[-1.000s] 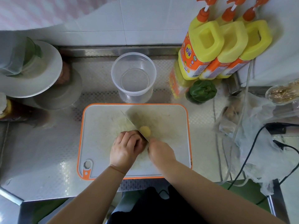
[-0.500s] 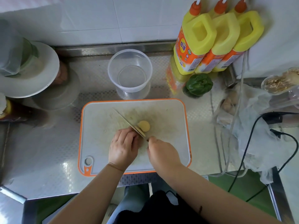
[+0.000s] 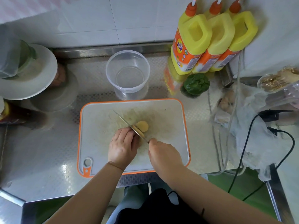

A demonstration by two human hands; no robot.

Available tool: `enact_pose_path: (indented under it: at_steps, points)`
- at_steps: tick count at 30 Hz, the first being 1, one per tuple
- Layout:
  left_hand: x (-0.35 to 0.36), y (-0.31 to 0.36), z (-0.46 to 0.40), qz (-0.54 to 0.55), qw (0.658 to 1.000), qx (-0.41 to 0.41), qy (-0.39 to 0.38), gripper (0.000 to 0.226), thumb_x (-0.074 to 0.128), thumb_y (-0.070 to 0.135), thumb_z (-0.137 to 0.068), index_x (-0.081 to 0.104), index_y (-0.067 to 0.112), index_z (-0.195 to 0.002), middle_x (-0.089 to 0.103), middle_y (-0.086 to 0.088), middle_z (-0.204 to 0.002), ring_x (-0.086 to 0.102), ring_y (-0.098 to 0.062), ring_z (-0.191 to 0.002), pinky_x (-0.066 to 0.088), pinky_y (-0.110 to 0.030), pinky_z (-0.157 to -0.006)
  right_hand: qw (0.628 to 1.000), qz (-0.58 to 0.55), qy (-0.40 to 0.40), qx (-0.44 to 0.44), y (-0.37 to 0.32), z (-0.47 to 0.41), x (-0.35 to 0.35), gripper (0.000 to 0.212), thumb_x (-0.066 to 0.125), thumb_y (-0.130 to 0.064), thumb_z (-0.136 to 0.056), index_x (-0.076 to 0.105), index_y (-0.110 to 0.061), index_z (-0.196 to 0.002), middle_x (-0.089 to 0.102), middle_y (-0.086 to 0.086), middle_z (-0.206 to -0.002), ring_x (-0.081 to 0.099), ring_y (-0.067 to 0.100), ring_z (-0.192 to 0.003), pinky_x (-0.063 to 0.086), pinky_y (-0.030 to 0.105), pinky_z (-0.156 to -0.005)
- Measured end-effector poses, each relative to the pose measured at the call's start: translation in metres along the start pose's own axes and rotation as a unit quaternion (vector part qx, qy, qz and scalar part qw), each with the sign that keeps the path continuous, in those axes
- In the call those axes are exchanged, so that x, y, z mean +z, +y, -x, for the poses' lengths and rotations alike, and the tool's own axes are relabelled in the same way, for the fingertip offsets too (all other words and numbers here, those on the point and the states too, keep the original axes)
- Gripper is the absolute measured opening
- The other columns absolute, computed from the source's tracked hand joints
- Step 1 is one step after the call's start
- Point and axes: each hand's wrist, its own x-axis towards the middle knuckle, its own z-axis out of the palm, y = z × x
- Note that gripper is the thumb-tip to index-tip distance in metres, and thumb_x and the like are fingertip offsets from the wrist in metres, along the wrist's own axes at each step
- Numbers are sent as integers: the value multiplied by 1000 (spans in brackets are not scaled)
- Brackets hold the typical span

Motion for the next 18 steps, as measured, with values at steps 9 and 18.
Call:
enact_pose_path:
  at_steps: [9, 18]
  points:
    - [2, -4, 3, -5, 1000, 8, 2, 6, 62, 12, -93, 62, 6, -92, 66, -11, -92, 60, -29, -84, 54, -38, -70, 999, 17, -51, 1, -2, -3, -7, 17, 45, -8, -97, 48, -11, -113, 52, 1, -83, 48, 20, -70, 17, 22, -45]
    - [1, -1, 0, -2, 1000, 6, 18, 25, 55, 21, -101, 66, 3, -87, 66, -10, -90, 59, -28, -83, 53, -38, -67, 998, 19, -64, 5, -12, -23, -4, 13, 48, -5, -95, 52, -9, -106, 63, 6, -95, 65, 25, -90, 40, 30, -64]
